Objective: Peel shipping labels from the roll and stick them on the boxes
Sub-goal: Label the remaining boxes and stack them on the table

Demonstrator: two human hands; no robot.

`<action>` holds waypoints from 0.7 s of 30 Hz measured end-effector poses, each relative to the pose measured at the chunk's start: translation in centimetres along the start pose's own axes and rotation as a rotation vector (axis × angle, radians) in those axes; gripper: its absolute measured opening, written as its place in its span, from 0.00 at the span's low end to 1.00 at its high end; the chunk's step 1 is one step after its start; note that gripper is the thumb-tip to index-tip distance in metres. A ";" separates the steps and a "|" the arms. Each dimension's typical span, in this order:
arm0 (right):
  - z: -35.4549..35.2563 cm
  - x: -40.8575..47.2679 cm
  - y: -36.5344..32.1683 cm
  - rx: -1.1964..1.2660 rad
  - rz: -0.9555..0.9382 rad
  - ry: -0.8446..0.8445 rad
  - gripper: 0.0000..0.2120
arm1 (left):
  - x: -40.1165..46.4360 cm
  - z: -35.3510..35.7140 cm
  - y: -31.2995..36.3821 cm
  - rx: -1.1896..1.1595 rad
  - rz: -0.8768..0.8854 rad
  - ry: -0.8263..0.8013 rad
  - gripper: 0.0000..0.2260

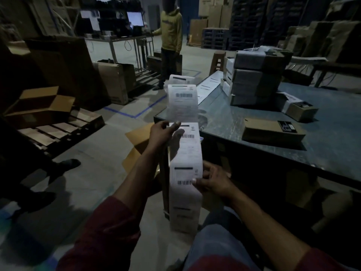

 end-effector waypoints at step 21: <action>-3.2 -0.2 2.0 -0.089 0.094 0.012 0.28 | -3.1 3.0 -1.0 -0.210 -0.030 -0.034 0.28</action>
Point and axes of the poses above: each hand's wrist, its own x-axis towards the middle knuckle, its own z-axis out of the palm, y = z × x, the point moved 7 cm from there along x, towards the middle knuckle, and after that the axes turned 12 degrees about x, right-handed, at the moved point
